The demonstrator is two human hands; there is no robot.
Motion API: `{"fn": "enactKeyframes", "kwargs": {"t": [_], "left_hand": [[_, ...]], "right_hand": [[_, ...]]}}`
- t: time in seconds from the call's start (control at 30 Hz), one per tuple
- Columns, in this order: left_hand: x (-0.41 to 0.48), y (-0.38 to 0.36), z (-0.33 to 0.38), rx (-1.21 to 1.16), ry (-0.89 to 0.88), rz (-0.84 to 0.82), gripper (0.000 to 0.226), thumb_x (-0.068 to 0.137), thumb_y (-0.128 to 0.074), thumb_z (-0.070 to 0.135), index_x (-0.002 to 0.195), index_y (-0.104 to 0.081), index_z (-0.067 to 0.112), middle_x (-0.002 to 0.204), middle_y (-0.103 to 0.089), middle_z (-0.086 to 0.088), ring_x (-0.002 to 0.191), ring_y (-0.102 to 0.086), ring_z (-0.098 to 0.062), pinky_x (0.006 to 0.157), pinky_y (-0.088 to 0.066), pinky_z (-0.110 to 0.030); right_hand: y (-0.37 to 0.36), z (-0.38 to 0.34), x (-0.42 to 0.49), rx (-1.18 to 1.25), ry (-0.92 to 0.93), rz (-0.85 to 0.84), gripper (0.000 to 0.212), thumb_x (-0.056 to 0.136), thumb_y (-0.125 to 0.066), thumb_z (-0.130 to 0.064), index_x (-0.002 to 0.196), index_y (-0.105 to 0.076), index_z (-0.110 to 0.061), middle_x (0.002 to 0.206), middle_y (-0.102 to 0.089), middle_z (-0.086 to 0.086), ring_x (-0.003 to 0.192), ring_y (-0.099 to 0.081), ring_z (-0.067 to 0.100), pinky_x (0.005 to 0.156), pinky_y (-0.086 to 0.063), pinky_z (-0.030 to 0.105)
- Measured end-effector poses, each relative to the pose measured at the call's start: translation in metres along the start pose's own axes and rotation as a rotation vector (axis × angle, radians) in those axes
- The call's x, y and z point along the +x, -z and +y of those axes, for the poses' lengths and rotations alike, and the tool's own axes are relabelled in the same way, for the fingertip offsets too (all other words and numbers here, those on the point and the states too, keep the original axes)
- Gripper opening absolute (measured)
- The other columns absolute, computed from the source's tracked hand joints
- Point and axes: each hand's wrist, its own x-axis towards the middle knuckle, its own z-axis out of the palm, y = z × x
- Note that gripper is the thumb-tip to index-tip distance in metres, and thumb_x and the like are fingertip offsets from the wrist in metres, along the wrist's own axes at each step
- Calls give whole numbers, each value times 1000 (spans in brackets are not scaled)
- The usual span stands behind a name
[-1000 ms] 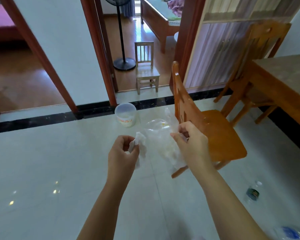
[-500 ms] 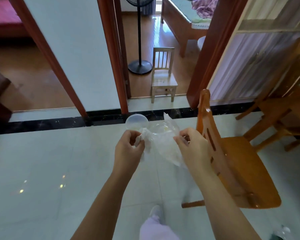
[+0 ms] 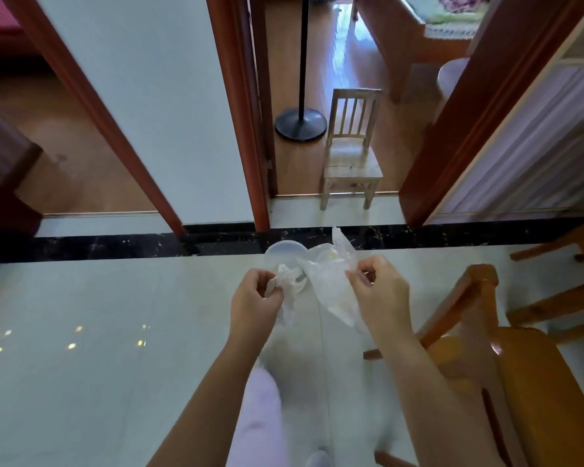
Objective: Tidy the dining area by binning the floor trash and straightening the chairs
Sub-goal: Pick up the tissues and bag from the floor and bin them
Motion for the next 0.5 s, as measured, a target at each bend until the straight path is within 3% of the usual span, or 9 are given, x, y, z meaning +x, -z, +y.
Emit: {"fn": "enactKeyframes", "kwargs": {"t": [0.17,0.3,0.5], "left_hand": [[102,0,-24,26,60,-17,9,82,-62,7,83,-55,13,75,-58,5,68,-54,-12,63,-46,-25],[190,-2,-40,84,98,-54,8,83,-60,7,87,-56,12,75,-57,6,68,-53,-10,59,-43,-21],[292,-27,-81,139,166,-68,6,84,-59,8,87,-56,13,75,-59,5,67,-55,-12,58,-44,-21]], "right_hand": [[-64,1,74,15,-122,-48,5,84,-61,-7,82,-57,-9,81,-61,9,75,-56,24,65,-44,27],[-120,1,136,-3,-177,-66,4,83,-60,-4,86,-59,-3,81,-59,9,67,-50,17,58,-34,14],[-210,32,220,43,-294,-151,11,81,-62,-3,78,-53,-10,72,-55,4,66,-50,19,54,-35,4]]}}
